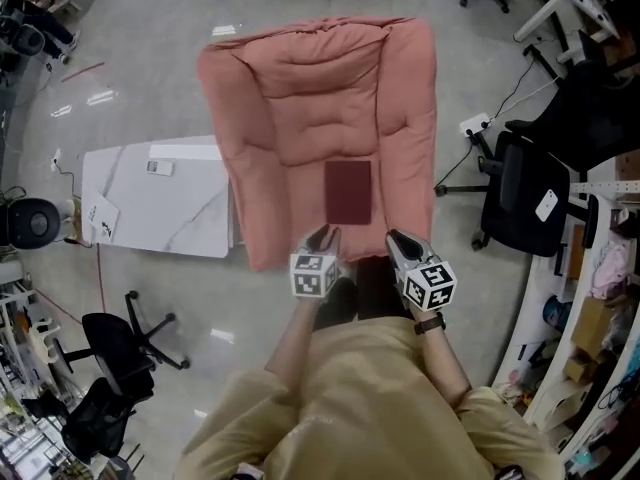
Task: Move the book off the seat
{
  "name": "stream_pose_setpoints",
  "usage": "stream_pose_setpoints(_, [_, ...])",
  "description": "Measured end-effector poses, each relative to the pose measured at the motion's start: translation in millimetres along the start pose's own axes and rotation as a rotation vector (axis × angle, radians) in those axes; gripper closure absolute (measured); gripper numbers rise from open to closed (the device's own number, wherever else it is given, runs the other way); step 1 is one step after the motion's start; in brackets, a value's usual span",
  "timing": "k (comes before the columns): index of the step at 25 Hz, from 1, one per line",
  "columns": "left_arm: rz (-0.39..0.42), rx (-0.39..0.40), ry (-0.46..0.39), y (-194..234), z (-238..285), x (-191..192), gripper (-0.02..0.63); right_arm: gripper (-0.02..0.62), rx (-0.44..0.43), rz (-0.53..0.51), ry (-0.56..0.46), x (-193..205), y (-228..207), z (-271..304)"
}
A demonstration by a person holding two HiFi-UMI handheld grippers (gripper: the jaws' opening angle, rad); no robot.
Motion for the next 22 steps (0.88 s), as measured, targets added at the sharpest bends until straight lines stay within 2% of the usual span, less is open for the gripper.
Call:
stream_pose_setpoints(6, [-0.038,-0.009,0.126,8.7,102.9,3.4,0.405,0.543,0.008,0.114,-0.02,19.4,-55.0,46.7])
stream_pose_setpoints(11, [-0.049,-0.028,0.216,15.2,185.9,18.7,0.331,0.525,0.006,0.151,0.007,29.3,-86.2,80.4])
stream_pose_setpoints(15, [-0.077,-0.091,0.231,25.7,240.8,27.8,0.296,0.515,0.007,0.168,-0.003,34.3,-107.4,89.2])
stream_pose_setpoints(22, [-0.043,-0.197,0.247,30.7,303.9,52.7,0.206,0.508,0.025,0.184,-0.006,47.6,-135.1,86.6])
Point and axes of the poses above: the fingertips, and each gripper's own axes: z forward along the fingers, y to its left, x out of its underside, the point moved 9 cm from there along -z, backward along the fingers, and after that the axes turned 8 degrees about -z, right-handed, at the moved point
